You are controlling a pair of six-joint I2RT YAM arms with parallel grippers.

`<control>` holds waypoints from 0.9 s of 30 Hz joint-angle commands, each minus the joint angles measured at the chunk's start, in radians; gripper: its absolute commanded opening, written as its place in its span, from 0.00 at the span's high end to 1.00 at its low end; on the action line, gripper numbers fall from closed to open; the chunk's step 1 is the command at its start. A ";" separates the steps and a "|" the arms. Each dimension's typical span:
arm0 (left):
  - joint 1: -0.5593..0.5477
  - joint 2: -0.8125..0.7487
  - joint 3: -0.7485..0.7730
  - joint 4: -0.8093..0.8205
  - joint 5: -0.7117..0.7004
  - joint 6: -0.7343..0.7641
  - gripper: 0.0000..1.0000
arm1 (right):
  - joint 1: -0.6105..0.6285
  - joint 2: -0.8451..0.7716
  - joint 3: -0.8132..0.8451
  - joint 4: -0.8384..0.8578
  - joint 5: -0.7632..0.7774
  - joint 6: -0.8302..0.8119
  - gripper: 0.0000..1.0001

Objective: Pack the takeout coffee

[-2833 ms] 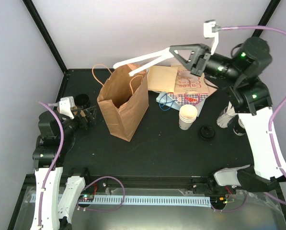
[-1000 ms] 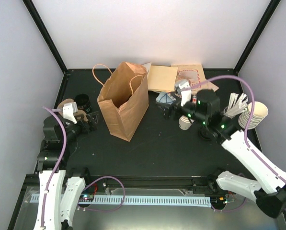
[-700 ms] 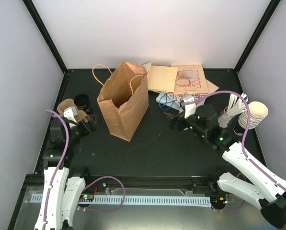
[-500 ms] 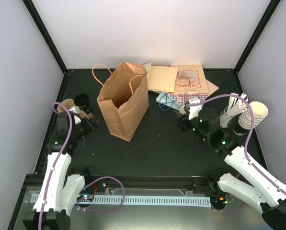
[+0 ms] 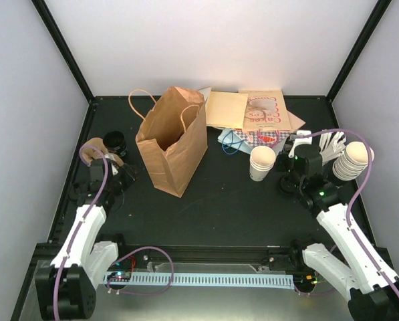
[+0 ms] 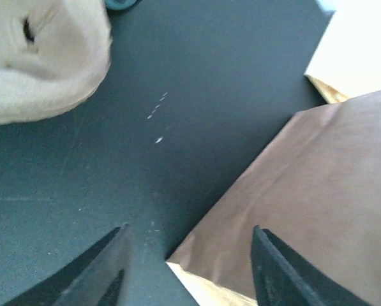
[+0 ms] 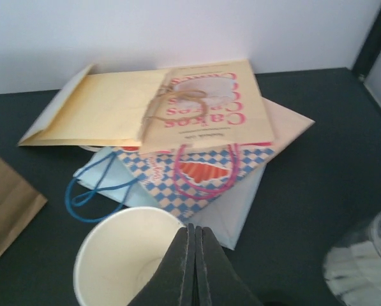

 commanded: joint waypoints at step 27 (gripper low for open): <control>-0.239 0.524 -0.075 0.482 0.067 -0.184 0.88 | -0.197 0.274 -0.077 0.009 -0.039 0.327 0.99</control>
